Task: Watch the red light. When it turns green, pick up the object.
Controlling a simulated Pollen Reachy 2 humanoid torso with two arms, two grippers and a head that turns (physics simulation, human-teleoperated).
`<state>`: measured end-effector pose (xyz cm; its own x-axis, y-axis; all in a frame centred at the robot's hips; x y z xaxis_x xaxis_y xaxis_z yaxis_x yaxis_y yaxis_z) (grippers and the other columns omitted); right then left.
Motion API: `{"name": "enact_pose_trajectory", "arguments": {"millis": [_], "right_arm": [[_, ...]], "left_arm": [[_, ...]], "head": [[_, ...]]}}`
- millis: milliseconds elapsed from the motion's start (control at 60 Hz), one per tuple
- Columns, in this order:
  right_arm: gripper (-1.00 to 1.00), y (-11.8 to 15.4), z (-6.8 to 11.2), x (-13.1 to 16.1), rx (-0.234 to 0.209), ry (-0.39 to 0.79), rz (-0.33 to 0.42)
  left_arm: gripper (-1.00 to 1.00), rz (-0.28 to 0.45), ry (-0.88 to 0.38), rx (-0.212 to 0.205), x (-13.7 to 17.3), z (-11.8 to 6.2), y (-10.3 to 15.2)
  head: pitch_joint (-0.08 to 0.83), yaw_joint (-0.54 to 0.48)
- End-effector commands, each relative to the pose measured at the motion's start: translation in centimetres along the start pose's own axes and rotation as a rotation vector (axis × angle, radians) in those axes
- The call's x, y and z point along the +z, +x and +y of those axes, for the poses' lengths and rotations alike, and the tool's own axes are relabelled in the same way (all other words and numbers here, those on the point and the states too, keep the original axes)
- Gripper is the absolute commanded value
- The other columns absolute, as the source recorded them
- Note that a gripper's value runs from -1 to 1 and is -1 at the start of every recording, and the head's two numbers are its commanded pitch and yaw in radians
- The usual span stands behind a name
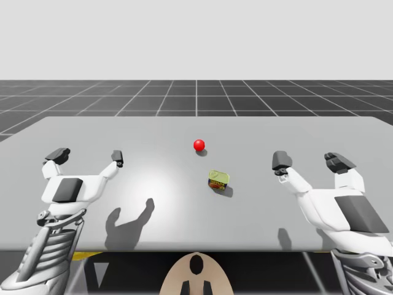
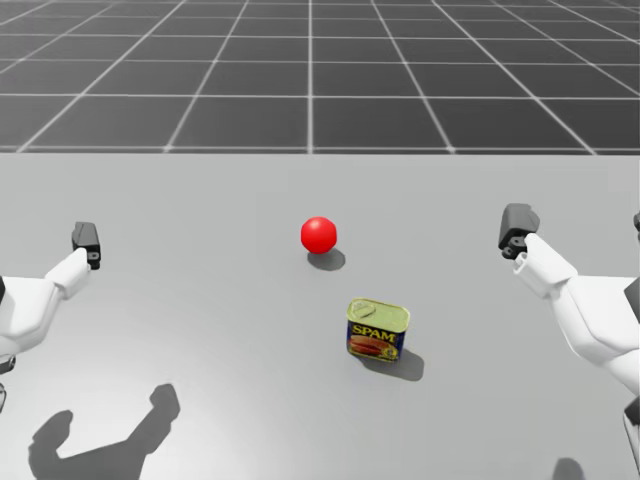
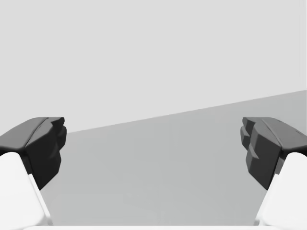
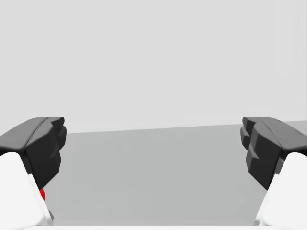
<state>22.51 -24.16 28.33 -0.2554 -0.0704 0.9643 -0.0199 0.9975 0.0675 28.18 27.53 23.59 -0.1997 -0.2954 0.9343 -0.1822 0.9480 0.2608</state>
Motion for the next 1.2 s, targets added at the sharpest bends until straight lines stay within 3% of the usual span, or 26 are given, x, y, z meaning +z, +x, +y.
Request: {"name": "enact_pose_trajectory", "arguments": {"millis": [17,717,1200], "right_arm": [[-1.0,-0.11,0.12,0.06,-0.014,-0.006,0.001],[-1.0,-0.2,0.13,0.06,0.002,-0.01,-0.002],[-1.0,-0.3,0.32,0.0,0.007,-0.005,0.002]], "left_arm": [[-1.0,0.0,-0.001,-0.004,0.02,-0.02,-0.01],[-1.0,0.003,-0.007,-0.011,0.02,-0.09,-0.07],[-1.0,0.006,-0.011,-0.016,0.01,-0.21,-0.08]], "head": [[0.481,-0.02],[0.484,-0.02],[0.661,-0.12]]}}
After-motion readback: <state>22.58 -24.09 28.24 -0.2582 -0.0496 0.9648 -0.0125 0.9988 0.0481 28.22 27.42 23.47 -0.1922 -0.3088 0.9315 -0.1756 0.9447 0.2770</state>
